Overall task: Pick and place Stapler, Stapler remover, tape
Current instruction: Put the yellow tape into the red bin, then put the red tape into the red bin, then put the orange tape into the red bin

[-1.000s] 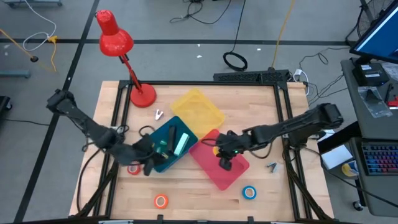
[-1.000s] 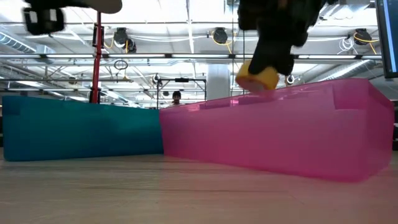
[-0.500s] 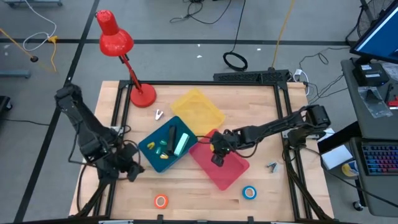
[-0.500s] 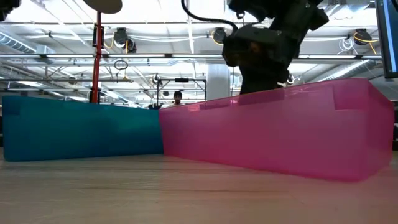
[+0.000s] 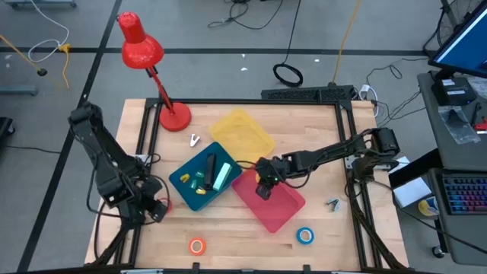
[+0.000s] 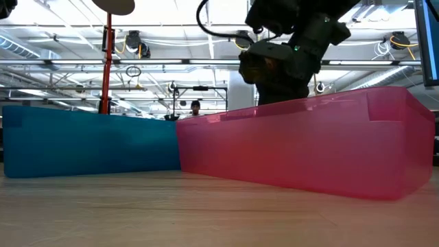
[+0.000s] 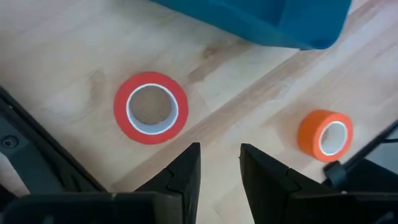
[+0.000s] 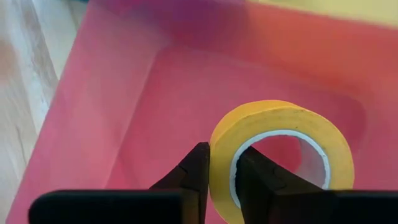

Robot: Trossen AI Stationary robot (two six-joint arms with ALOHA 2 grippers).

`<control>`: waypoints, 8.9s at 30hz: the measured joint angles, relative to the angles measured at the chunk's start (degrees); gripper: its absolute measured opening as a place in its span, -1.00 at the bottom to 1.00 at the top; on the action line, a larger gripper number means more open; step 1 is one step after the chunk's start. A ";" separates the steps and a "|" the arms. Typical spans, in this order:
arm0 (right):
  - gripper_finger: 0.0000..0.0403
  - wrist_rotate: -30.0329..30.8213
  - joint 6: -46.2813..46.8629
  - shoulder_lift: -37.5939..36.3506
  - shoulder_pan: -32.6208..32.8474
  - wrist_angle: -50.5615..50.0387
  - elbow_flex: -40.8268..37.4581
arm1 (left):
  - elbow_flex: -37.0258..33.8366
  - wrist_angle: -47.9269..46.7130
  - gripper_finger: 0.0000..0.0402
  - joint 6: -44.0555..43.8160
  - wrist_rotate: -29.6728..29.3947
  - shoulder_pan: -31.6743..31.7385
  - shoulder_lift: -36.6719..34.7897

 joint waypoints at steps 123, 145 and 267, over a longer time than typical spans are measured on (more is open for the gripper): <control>-0.17 -4.19 -28.57 -49.99 1.25 0.87 -8.42 | 28.18 45.22 -0.83 75.51 -14.85 31.96 30.07; -0.17 -4.38 -19.55 -86.26 1.27 7.27 -35.29 | 61.94 13.72 -0.83 61.33 -0.24 43.71 59.50; -0.17 -4.21 -15.42 -90.19 1.29 6.84 -37.87 | 31.50 19.35 -0.83 1.93 7.54 17.58 48.92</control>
